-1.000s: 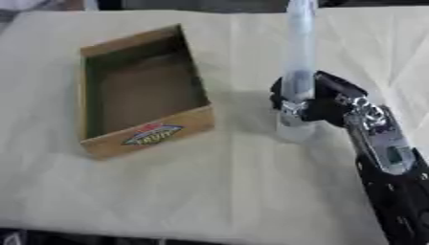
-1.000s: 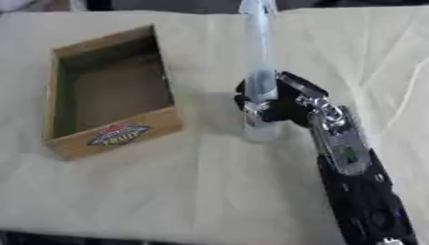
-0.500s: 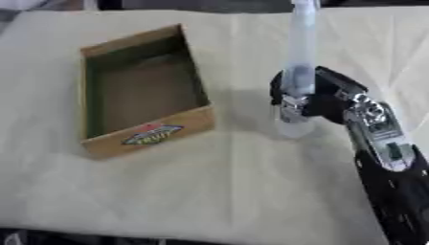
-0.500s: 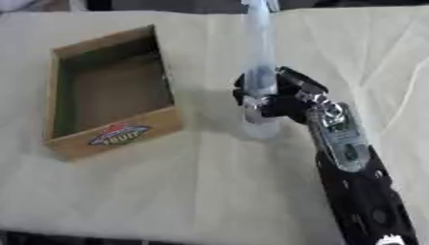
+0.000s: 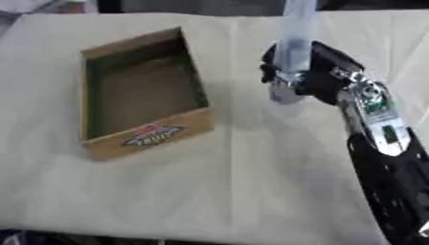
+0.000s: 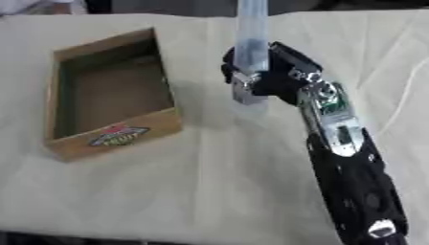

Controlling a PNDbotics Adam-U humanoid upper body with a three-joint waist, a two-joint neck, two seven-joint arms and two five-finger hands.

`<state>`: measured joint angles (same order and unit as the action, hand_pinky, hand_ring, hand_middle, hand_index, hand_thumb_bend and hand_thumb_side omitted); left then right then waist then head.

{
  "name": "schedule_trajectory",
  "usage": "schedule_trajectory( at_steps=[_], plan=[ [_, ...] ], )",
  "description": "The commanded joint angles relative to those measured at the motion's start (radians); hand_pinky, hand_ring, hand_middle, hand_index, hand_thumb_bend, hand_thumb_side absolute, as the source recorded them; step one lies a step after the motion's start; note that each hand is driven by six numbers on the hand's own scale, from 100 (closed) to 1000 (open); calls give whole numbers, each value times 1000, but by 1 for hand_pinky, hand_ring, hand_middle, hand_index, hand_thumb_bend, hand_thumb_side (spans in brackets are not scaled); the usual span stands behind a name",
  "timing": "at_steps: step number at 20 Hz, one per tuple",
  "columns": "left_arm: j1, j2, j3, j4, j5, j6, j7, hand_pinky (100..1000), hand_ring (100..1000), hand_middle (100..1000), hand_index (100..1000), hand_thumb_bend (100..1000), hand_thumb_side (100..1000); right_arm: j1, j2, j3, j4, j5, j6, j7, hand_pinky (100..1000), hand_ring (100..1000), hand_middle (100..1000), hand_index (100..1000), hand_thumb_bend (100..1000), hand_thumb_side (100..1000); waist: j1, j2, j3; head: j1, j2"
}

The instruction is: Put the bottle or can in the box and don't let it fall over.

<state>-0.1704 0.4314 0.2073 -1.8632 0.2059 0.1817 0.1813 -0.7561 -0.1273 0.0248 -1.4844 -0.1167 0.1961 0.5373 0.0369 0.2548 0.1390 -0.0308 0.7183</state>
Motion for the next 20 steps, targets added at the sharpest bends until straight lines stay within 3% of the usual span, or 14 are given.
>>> schedule_trajectory(
  at_steps=[1,2,3,5,12,15,16,17,18,19,20],
  plan=[
    [-9,32,7,-22,5,0,-4,1000,1000,803,804,100,100,-67,36,21,-20,-24,21,-25,918,402,170,120,100,101,2,-28,8,-12,3],
    [-12,31,5,-23,6,0,-5,1000,1000,803,804,100,100,-88,53,29,-8,-23,31,-39,915,405,170,121,100,328,2,-28,14,-19,7],
    [-14,30,4,-23,7,0,-7,1000,1000,803,804,100,100,-104,70,35,3,-21,39,-55,912,406,170,122,100,435,2,-28,20,-24,9],
    [-19,29,1,-24,8,1,-10,1000,1000,803,804,100,100,-133,109,46,28,-9,49,-90,912,407,171,123,100,439,2,-25,33,-38,10],
    [-52,17,-13,-30,13,2,-26,1000,1000,802,804,100,100,-221,253,66,133,24,27,-153,922,415,171,125,100,470,-6,-1,108,-165,-27],
    [-70,7,-19,-33,18,2,-33,1000,1000,801,804,100,100,-253,294,66,186,37,-14,-167,922,417,174,132,100,470,-12,11,150,-212,-43],
    [-76,1,-21,-33,20,3,-35,1000,1000,801,804,100,100,-262,307,66,206,45,-32,-171,921,418,174,133,100,348,-14,16,166,-230,-50],
    [-80,-4,-22,-33,21,4,-37,1000,1000,802,804,100,100,-268,321,65,228,53,-51,-177,920,418,175,134,100,470,-16,20,181,-245,-54],
    [-84,-9,-24,-32,22,4,-38,1000,1000,802,804,100,100,-274,336,63,251,58,-74,-184,918,419,175,134,100,470,-17,25,198,-260,-59],
    [-88,-12,-25,-32,24,5,-40,1000,1000,802,804,100,100,-278,348,60,270,59,-98,-191,914,422,174,135,100,342,-18,30,211,-273,-63],
    [-94,-15,-26,-32,25,5,-41,1000,1000,801,804,100,100,-282,358,57,285,58,-128,-197,913,424,176,136,100,470,-19,34,226,-287,-68]
  ],
)
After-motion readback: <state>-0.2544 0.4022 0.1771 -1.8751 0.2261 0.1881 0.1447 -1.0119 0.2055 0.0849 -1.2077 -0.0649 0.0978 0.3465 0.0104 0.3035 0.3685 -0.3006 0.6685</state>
